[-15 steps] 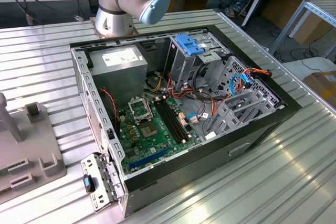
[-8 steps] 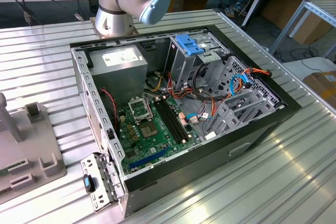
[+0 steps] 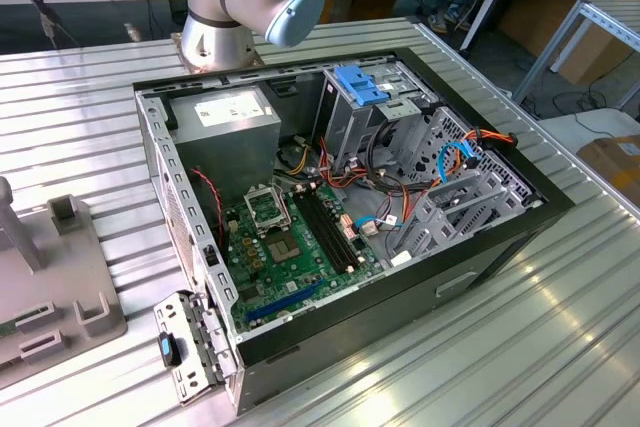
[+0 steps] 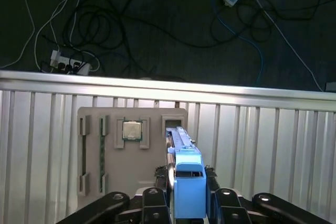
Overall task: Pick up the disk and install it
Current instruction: 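Pick up the disk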
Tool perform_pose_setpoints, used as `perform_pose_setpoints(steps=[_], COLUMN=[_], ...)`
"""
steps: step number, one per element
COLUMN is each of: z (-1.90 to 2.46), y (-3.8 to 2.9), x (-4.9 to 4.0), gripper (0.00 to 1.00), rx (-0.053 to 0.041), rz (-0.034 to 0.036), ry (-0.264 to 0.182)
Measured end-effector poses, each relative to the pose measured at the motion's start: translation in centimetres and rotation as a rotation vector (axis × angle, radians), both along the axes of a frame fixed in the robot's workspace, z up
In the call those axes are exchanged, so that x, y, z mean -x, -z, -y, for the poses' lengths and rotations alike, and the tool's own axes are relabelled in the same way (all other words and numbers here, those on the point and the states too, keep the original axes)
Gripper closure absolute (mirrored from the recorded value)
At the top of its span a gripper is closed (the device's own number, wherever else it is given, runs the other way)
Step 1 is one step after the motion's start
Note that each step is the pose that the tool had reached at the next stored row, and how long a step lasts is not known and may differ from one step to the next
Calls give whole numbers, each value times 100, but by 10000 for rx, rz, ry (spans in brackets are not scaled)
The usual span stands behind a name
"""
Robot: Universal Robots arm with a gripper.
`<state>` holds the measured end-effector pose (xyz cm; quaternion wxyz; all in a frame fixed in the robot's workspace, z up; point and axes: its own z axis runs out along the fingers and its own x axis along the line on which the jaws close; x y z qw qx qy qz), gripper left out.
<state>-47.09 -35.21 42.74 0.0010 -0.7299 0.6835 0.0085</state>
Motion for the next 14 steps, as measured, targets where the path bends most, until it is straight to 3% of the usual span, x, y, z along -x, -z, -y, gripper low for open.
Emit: perform_pose_setpoints(steps=[4, 14], z=[0, 0], y=[-195, -565], x=[0, 0], gripper=[64, 64], rx=[0, 1], rz=[2, 9], ry=[0, 0])
